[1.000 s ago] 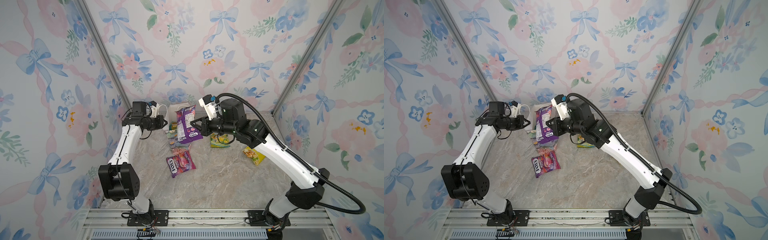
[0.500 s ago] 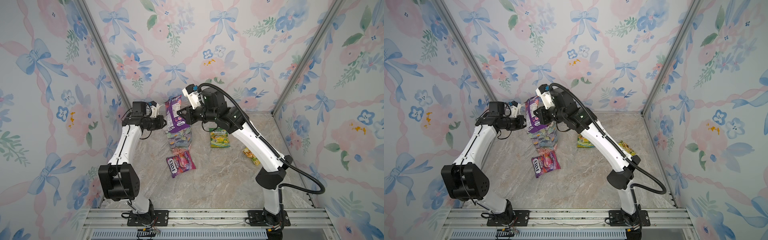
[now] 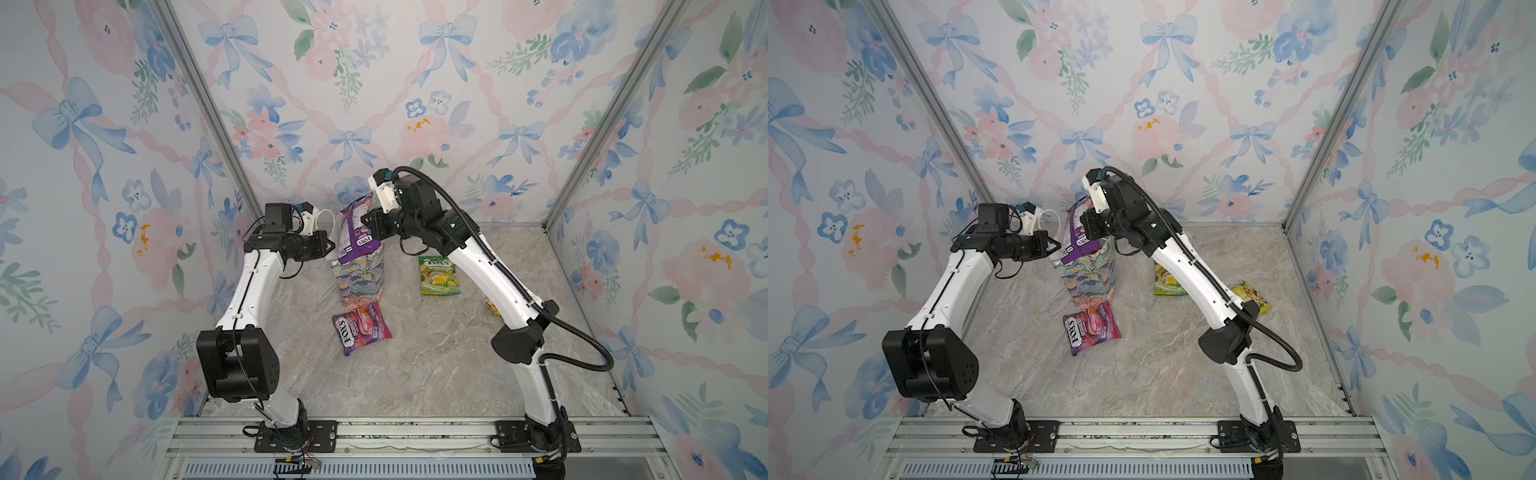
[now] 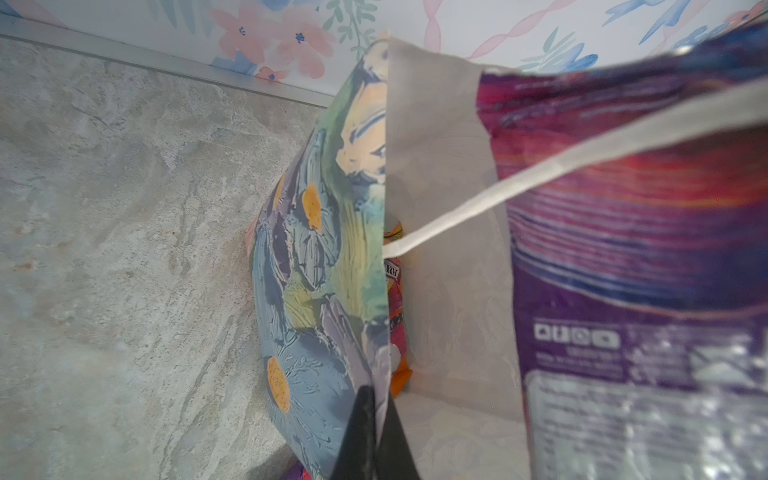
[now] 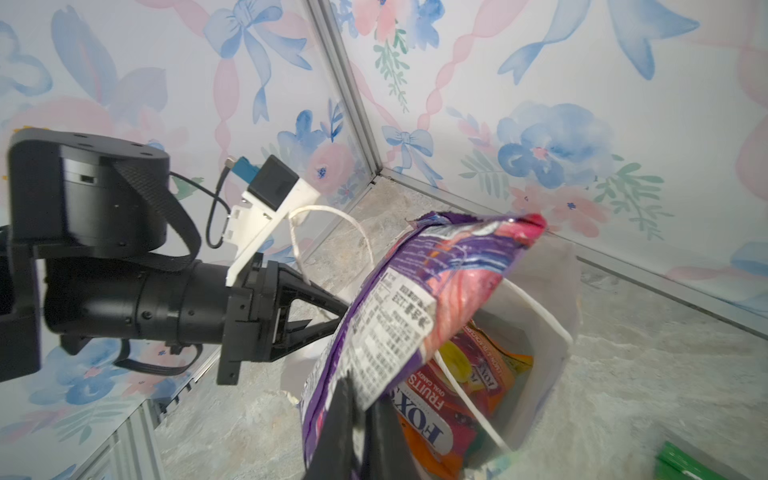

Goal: Place the snacks into the paper bag
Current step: 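Lower the purple packet into the bag and open the right gripper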

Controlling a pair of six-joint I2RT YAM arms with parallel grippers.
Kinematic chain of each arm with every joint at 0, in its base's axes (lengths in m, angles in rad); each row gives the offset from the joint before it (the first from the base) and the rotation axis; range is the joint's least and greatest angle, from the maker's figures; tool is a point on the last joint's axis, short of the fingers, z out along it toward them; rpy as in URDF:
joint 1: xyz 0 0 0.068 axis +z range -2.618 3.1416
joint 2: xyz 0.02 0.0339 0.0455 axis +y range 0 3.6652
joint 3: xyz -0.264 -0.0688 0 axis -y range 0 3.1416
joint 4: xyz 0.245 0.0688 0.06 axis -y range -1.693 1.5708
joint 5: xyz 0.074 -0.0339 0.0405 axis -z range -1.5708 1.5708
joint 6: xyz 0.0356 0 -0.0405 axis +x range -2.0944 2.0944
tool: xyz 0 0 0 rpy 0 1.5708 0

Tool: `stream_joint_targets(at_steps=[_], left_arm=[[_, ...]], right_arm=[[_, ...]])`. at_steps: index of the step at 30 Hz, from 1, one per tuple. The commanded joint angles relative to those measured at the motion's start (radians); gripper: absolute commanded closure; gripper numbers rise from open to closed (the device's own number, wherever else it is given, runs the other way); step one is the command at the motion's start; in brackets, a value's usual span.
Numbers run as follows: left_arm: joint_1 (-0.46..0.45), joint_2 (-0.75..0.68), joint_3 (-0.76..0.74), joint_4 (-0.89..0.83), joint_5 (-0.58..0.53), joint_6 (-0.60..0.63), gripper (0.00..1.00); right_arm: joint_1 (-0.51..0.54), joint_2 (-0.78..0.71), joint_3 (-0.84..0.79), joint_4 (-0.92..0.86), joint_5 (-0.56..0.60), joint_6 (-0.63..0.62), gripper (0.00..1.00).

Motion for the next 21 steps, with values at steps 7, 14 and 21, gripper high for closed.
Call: stream_joint_targets(at_steps=[7,14,21], left_arm=[[0.005,-0.017,-0.011,0.003,0.025,0.004,1.0],[0.005,-0.019,-0.01,0.002,0.023,0.005,1.0],[0.006,-0.018,-0.01,0.003,0.023,0.005,1.0]], right_arm=[[-0.008,0.035,0.052,0.088,0.12,-0.056,1.0],[-0.006,0.062,0.079,0.112,0.125,-0.054,1.0],[0.026,0.083,0.078,0.097,0.094,-0.043,1.0]])
